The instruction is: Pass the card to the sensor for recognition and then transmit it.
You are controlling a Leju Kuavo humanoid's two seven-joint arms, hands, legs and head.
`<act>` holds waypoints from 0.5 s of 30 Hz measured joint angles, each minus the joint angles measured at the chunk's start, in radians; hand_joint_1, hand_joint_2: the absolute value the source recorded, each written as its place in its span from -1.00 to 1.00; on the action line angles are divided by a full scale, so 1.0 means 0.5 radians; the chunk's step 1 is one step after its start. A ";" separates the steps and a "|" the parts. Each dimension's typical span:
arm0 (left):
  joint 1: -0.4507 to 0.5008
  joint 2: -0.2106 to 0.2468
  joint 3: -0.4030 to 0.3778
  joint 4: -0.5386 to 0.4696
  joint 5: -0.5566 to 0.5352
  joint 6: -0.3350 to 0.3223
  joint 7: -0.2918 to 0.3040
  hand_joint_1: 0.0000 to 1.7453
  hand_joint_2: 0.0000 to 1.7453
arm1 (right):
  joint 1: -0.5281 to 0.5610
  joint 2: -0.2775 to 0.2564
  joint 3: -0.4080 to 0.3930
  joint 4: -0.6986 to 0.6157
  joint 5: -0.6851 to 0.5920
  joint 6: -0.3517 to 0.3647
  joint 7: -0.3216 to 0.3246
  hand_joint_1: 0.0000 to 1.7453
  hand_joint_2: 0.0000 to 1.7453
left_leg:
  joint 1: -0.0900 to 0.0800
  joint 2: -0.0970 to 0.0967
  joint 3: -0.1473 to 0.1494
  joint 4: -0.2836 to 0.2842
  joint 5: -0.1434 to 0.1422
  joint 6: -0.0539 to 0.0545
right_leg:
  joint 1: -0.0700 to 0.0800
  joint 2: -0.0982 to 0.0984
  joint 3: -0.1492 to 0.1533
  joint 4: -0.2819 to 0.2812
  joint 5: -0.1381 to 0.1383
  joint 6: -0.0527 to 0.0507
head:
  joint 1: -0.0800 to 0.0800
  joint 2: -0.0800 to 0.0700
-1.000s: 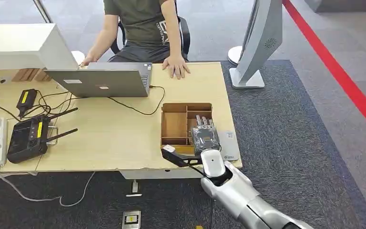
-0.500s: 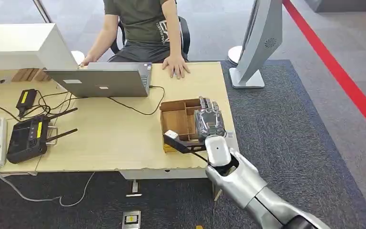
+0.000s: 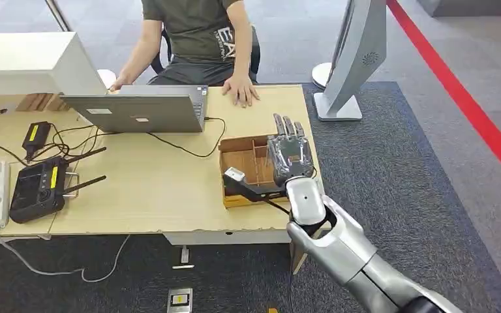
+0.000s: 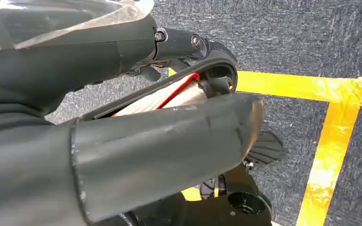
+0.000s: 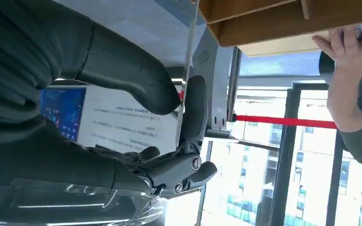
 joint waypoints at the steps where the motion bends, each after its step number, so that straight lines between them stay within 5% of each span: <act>1: 0.000 0.000 0.000 0.000 0.000 -0.001 0.000 -1.00 -1.00 | 0.002 -0.003 0.000 -0.008 0.005 0.000 -0.002 1.00 1.00 | 0.000 0.000 0.000 0.000 0.000 0.000 | 0.000 0.000 0.000 0.000 0.000 0.000 | 0.001 -0.001; 8: 0.000 -0.002 0.000 0.000 0.002 -0.010 -0.028 -1.00 -1.00 | 0.007 -0.003 0.010 -0.034 0.063 -0.011 -0.101 1.00 1.00 | 0.000 0.000 -0.002 0.000 0.000 0.000 | 0.000 0.000 0.000 0.000 0.000 0.000 | 0.000 0.000; 15: -0.002 -0.011 -0.001 0.000 0.003 -0.019 -0.021 -1.00 -1.00 | -0.141 0.148 0.044 0.073 -0.094 0.076 -0.253 1.00 1.00 | 0.001 0.000 -0.003 -0.001 0.001 -0.001 | 0.001 0.000 -0.001 0.001 0.000 0.000 | 0.000 -0.001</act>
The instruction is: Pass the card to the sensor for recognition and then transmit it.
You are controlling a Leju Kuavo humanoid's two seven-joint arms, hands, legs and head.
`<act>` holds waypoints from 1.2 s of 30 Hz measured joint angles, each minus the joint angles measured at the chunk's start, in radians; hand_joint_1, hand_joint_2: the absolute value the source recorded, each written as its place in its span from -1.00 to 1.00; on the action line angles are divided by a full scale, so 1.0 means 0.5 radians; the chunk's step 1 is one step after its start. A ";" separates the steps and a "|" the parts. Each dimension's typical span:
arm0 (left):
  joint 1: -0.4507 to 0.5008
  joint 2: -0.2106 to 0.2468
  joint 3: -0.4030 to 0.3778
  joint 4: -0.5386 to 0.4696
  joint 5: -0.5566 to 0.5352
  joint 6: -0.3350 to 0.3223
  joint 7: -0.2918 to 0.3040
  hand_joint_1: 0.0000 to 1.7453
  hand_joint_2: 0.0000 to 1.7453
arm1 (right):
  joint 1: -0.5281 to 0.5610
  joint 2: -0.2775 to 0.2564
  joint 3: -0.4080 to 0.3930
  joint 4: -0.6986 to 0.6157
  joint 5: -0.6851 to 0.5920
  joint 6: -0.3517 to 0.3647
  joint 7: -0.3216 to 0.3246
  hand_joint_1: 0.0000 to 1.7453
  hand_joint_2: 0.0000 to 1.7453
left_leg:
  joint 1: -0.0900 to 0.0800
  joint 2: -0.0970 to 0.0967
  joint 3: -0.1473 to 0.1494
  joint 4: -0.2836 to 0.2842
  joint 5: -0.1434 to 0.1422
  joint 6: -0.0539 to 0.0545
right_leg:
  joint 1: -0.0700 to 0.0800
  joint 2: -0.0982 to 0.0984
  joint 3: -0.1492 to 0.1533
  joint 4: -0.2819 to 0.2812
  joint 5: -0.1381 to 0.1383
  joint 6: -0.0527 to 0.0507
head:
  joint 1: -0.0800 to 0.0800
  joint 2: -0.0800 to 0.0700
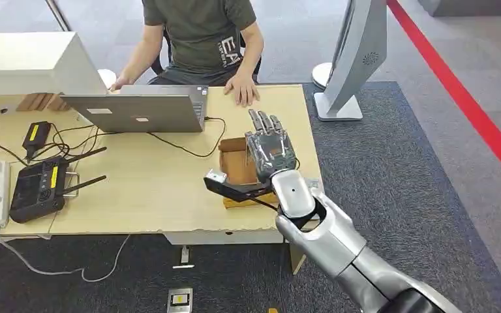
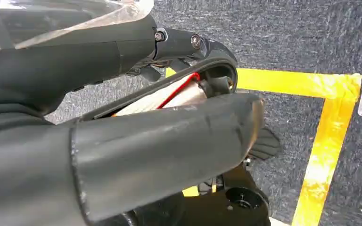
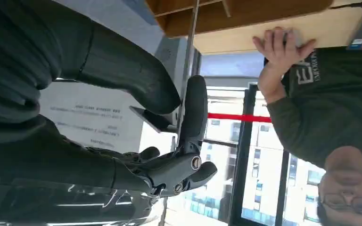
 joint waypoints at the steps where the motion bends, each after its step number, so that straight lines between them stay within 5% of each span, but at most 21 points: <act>1: 0.000 -0.002 -0.001 0.000 0.000 0.001 0.011 -1.00 -1.00 | -0.030 0.027 0.006 0.030 -0.044 -0.003 -0.005 1.00 1.00 | 0.000 0.000 0.000 0.000 0.000 0.000 | 0.000 0.000 0.000 0.000 0.000 0.000 | 0.001 0.000; 18: 0.001 -0.048 -0.001 0.000 0.095 0.072 0.122 -1.00 -1.00 | -0.333 0.324 0.076 0.535 -0.237 -0.070 0.008 1.00 1.00 | 0.000 0.000 -0.001 0.000 0.000 0.000 | 0.000 0.000 -0.002 0.000 0.000 0.000 | 0.000 0.001; 36: 0.004 -0.075 0.000 0.000 0.132 0.090 0.092 -1.00 -1.00 | -0.348 0.355 0.105 0.613 -0.164 -0.070 0.106 1.00 1.00 | 0.000 0.000 0.000 0.000 0.000 0.000 | 0.000 0.000 -0.002 0.000 0.000 0.000 | 0.000 0.000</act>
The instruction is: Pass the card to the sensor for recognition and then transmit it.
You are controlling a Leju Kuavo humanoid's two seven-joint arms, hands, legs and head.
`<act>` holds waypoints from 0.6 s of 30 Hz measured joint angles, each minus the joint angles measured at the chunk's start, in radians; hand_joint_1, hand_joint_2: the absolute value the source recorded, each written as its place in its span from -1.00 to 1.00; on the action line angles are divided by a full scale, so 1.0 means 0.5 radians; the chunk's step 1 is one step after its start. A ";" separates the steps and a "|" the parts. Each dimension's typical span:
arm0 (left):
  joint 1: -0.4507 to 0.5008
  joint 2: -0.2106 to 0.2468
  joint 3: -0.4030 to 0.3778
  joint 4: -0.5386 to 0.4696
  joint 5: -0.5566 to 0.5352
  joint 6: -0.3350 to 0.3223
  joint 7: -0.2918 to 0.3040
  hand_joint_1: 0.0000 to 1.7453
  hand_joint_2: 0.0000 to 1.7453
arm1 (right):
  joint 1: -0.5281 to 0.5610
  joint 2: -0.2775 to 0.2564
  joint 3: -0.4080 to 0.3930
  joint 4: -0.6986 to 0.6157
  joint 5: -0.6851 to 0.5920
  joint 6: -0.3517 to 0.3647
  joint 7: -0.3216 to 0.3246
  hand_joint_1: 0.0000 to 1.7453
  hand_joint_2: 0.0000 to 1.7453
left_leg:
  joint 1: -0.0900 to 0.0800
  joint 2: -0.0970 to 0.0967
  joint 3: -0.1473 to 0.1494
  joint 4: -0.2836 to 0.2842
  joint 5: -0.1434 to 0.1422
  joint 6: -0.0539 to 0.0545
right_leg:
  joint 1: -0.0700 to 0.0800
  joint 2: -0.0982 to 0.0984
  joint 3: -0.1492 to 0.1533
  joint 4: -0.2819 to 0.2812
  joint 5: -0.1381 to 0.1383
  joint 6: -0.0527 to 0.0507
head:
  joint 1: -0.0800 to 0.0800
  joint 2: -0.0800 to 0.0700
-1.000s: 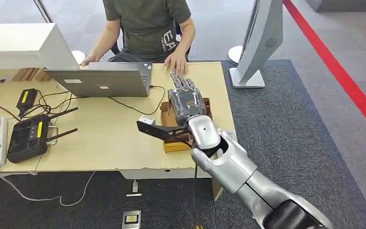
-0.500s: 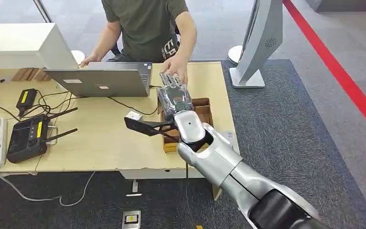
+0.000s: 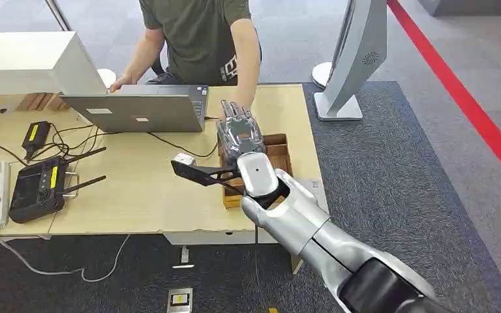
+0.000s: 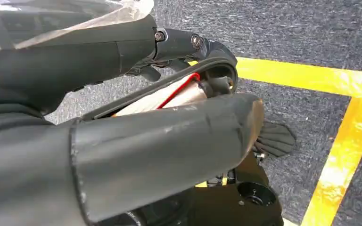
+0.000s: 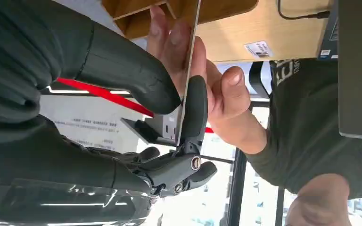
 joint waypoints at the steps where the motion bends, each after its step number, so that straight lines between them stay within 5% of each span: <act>1: 0.000 -0.002 0.000 0.000 0.009 -0.003 0.000 -1.00 -1.00 | 0.000 -0.001 0.001 0.000 0.012 0.004 0.000 1.00 1.00 | 0.000 0.000 0.000 0.000 0.000 0.000 | 0.000 0.000 0.000 0.000 0.000 0.000 | 0.000 0.000; 2: 0.001 -0.002 0.001 0.000 0.026 -0.005 0.000 -1.00 -1.00 | -0.001 -0.002 0.002 0.000 0.034 0.018 0.001 -0.60 1.00 | 0.000 0.000 0.000 0.000 0.000 0.000 | 0.000 0.000 0.000 0.000 0.000 0.000 | 0.000 0.001; 3: 0.001 -0.004 0.002 0.000 0.054 -0.005 0.000 -1.00 -1.00 | -0.004 -0.002 0.005 0.000 0.071 0.037 0.005 -1.00 1.00 | 0.000 0.000 0.000 0.000 0.000 0.000 | 0.000 0.000 0.000 0.000 0.000 0.000 | 0.000 0.001; 4: 0.001 -0.005 0.005 0.000 0.073 -0.005 -0.003 -1.00 -1.00 | -0.008 -0.005 0.008 0.000 0.109 0.045 0.010 -1.00 -1.00 | 0.000 0.000 0.000 0.000 0.000 0.000 | 0.000 0.000 0.000 0.000 0.000 0.000 | 0.000 0.001; 18: 0.006 -0.005 0.033 0.000 0.066 0.024 0.049 -1.00 -1.00 | -0.061 -0.052 0.012 -0.009 0.250 0.058 -0.038 -1.00 -1.00 | 0.000 0.000 0.000 0.000 0.000 0.000 | 0.000 0.000 0.000 0.000 0.000 0.000 | 0.000 0.000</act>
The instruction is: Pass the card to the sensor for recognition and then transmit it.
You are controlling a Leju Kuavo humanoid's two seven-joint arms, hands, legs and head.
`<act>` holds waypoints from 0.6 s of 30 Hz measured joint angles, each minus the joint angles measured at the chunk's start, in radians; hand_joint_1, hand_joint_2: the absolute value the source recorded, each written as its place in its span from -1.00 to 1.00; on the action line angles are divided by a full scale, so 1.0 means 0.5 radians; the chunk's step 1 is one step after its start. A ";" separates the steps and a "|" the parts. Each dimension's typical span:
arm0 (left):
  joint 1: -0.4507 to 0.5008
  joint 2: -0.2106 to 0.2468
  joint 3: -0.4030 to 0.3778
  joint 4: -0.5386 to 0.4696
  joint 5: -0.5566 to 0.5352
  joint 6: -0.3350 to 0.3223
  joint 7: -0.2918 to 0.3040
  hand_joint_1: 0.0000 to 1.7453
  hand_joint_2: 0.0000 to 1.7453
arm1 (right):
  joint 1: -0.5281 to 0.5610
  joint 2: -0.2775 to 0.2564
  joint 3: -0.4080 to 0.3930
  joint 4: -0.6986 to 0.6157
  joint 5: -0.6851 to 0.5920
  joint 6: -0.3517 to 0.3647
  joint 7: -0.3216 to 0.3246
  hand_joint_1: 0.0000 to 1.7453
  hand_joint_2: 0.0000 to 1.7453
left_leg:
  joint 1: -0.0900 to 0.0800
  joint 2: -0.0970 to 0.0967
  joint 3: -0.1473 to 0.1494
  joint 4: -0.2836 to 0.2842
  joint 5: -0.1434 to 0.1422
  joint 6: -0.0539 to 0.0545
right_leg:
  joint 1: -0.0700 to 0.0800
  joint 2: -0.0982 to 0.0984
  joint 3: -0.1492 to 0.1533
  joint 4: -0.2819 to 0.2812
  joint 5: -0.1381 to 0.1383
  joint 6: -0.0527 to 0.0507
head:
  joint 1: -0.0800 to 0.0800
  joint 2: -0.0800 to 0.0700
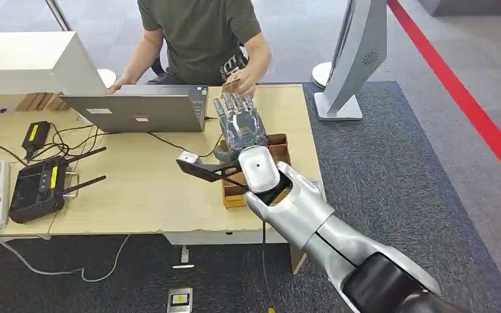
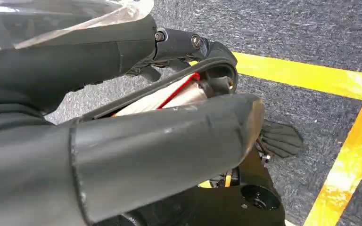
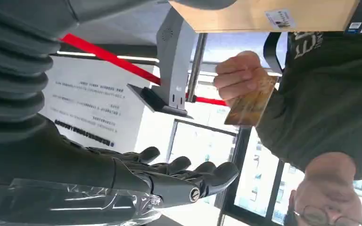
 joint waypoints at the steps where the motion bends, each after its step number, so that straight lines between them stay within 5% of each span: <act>1: 0.000 0.000 0.000 0.000 -0.002 0.000 -0.004 -1.00 -1.00 | -0.002 -0.008 -0.001 -0.002 -0.006 -0.010 -0.002 -1.00 -1.00 | 0.000 0.000 0.000 0.000 0.000 0.000 | 0.000 0.000 0.000 0.000 0.000 0.000 | 0.000 0.000; 18: 0.003 0.002 -0.001 -0.001 -0.024 -0.034 -0.056 -1.00 -1.00 | 0.008 -0.283 -0.056 -0.120 0.024 0.158 0.027 -1.00 -1.00 | 0.000 0.002 0.002 0.001 0.000 0.000 | 0.000 0.005 -0.001 -0.001 0.001 0.000 | -0.001 0.000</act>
